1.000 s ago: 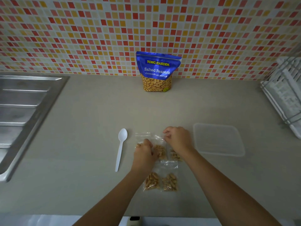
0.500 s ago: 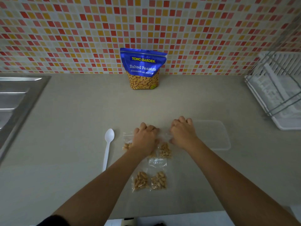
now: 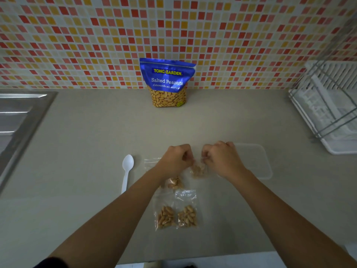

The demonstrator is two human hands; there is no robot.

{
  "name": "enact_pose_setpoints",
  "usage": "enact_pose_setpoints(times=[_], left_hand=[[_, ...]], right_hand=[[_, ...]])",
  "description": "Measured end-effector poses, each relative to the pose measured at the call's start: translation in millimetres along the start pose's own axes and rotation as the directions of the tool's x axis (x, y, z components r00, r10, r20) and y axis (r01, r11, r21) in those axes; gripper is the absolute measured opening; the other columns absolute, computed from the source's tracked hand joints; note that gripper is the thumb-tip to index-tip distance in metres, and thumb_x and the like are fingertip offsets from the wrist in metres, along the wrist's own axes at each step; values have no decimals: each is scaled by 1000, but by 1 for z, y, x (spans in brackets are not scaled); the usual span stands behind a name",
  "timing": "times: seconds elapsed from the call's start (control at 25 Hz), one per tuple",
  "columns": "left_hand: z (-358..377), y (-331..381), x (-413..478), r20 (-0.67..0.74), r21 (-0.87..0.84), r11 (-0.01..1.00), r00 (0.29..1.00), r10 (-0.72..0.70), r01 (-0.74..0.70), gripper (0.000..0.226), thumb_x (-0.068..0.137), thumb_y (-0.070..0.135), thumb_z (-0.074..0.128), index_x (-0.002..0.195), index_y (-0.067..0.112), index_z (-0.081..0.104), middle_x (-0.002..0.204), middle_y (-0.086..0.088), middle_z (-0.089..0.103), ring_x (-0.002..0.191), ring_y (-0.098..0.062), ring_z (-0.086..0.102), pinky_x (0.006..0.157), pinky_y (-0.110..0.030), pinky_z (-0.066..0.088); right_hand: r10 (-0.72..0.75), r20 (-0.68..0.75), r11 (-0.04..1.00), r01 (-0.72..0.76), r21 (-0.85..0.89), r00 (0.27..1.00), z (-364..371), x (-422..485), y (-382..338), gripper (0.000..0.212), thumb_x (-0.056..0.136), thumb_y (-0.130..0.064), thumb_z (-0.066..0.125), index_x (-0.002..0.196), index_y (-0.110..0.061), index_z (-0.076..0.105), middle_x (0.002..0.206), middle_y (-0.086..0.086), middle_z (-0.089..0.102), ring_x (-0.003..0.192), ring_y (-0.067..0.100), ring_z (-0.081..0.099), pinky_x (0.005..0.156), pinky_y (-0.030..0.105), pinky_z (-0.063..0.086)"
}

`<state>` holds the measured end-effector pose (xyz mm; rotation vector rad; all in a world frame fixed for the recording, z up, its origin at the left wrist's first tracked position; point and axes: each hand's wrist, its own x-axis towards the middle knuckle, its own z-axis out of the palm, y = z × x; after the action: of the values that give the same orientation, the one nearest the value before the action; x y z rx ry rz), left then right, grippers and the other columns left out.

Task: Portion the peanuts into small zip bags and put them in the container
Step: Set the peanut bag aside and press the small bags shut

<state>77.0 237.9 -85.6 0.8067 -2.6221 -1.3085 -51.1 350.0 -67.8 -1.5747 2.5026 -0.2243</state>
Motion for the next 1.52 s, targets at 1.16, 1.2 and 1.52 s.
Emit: enact_pose_setpoints(times=[1.16, 1.2, 1.52], left_hand=[[-66, 11, -20, -191, 31, 939, 920, 343, -344, 28, 88, 36, 59, 82, 9, 62, 77, 0, 65, 71, -6, 56, 67, -20, 44], [-60, 10, -26, -181, -184, 947, 956, 231, -263, 23, 89, 33, 58, 85, 11, 58, 79, -1, 66, 73, -10, 60, 71, -23, 48], [8, -11, -54, -10, -597, 761, 945, -326, 256, 26, 80, 7, 69, 95, 21, 53, 75, -5, 63, 69, -19, 59, 69, -38, 50]], right_hand=[[323, -290, 629, 24, 777, 901, -39, -37, -62, 18, 83, -18, 66, 67, -25, 63, 58, -9, 62, 56, 2, 57, 57, 17, 45], [355, -247, 571, 0, 821, 901, -37, -34, -60, 18, 85, -19, 64, 68, -24, 61, 61, -7, 63, 59, 6, 60, 62, 24, 50], [371, -120, 821, -265, 506, 921, -10, -13, -26, 9, 81, -33, 66, 84, -28, 72, 81, -6, 72, 84, 16, 67, 79, 30, 49]])
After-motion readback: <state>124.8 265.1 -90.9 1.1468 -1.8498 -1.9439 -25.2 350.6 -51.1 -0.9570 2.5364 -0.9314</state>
